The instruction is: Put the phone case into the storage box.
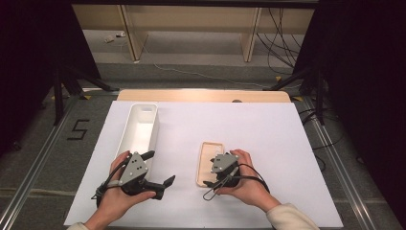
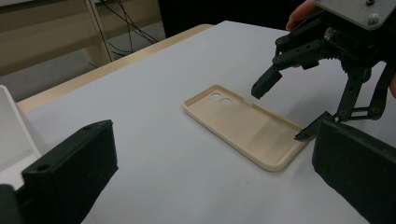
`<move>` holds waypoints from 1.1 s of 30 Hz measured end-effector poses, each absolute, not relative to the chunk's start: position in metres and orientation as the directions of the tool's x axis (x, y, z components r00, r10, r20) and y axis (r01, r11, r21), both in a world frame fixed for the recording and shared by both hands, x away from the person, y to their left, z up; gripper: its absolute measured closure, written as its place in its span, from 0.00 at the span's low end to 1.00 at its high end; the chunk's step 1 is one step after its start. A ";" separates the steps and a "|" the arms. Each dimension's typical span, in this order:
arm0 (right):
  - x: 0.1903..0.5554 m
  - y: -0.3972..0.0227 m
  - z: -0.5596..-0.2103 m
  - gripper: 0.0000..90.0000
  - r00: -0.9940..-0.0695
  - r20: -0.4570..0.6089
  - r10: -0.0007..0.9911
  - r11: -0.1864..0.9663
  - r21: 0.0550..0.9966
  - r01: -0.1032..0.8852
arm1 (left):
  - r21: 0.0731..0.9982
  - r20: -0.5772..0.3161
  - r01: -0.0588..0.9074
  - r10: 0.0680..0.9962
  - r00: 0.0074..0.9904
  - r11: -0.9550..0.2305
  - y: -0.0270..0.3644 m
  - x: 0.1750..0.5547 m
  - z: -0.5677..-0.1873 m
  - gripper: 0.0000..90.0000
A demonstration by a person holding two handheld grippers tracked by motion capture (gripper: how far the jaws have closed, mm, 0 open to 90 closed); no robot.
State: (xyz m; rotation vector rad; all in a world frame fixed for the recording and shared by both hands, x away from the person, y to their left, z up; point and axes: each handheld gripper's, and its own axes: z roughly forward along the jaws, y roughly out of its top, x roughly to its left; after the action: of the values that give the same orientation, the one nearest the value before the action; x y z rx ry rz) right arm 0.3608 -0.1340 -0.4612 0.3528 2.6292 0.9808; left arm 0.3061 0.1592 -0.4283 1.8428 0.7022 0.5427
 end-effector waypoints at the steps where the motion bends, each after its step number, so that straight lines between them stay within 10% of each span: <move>1: 0.361 -0.134 -0.461 0.27 -0.921 -0.206 0.331 0.736 0.667 0.116 | 0.934 0.043 0.215 0.686 0.727 -0.286 0.159 0.306 -0.428 0.00; 33: 0.363 -0.121 -0.473 0.27 -0.937 -0.248 0.248 0.836 0.543 0.077 | 0.935 0.040 0.212 0.681 0.732 -0.283 0.157 0.305 -0.428 0.00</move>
State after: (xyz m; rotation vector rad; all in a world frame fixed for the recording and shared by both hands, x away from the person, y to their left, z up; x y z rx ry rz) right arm 0.3626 -0.1212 -0.4732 0.2458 2.7068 0.7813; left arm 0.3052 0.1570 -0.4282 1.8411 0.6947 0.5352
